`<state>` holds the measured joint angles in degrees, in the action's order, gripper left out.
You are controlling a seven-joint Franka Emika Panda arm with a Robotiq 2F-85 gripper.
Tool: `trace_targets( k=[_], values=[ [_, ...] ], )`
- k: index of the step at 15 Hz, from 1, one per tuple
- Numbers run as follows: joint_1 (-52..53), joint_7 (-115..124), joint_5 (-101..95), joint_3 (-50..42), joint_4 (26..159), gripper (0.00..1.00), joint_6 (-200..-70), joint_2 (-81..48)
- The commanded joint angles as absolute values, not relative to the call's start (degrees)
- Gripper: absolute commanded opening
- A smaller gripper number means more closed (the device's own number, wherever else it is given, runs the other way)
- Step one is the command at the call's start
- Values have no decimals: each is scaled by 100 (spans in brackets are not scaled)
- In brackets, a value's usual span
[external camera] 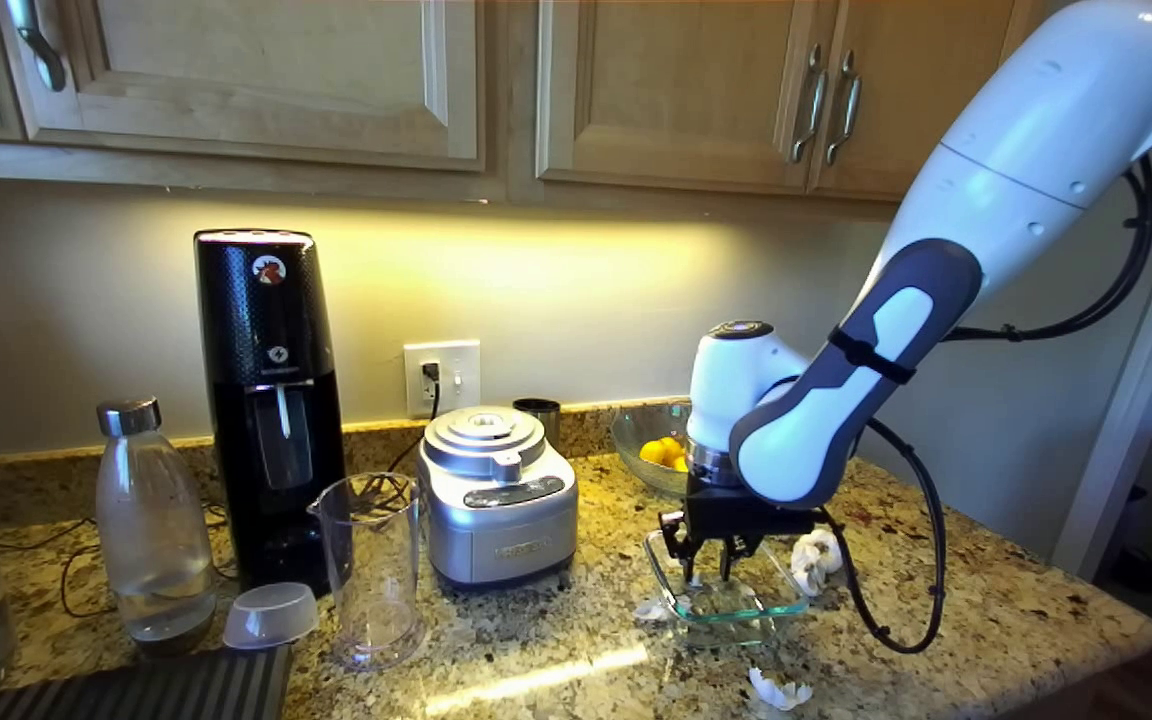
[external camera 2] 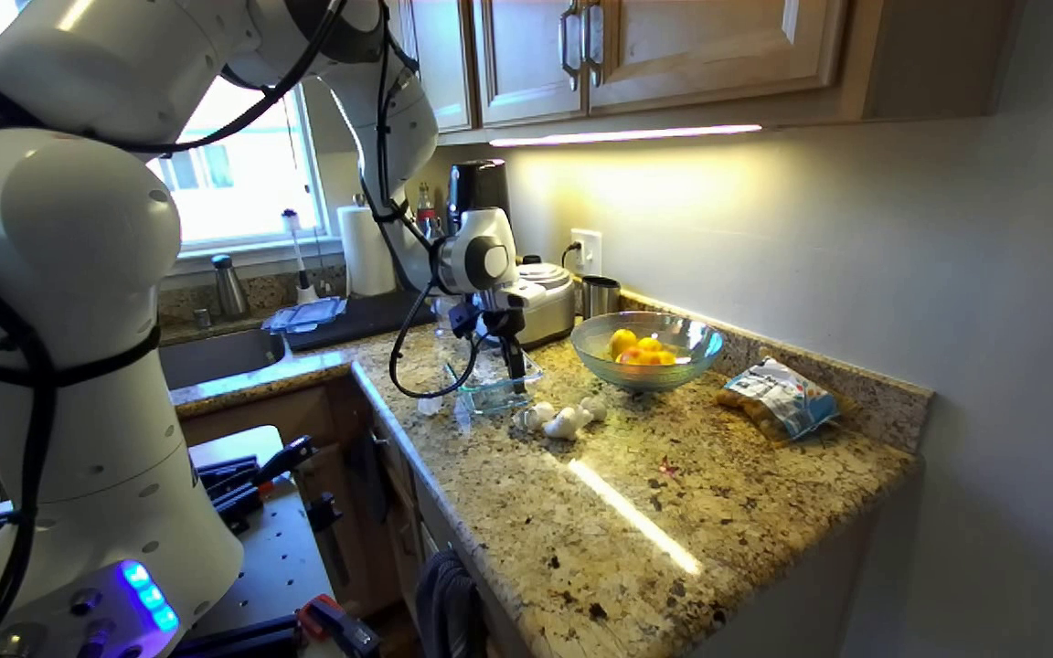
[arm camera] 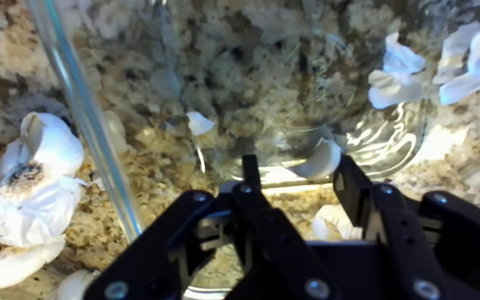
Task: Take out all the cloves of garlic in the bowl and put them on the table
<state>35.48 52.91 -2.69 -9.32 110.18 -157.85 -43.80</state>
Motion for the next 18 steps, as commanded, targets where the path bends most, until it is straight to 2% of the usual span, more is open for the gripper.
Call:
trace_targets(
  k=[1, 2, 3, 7, 8, 11, 12, 14, 18],
  values=[
    [3549, 5512, -255, -914, 11186, 22, -15723, -4226],
    [3546, 5526, -254, -908, 11182, 13, -15724, -4222],
    [3541, 5545, -254, -902, 11178, 9, -15722, -4221],
    [3492, 5560, -238, -856, 11219, 1, -15680, -4152],
    [3468, 5545, -222, -836, 11250, 5, -15656, -4102],
    [3523, 5577, -297, -927, 11329, 7, -15765, -4018],
    [3516, 5544, -326, -944, 11328, 31, -15793, -4012],
    [3506, 5470, -390, -975, 11349, 34, -15827, -3962],
    [3149, 4914, -340, -650, 11350, 59, -15700, -3870]
  ],
)
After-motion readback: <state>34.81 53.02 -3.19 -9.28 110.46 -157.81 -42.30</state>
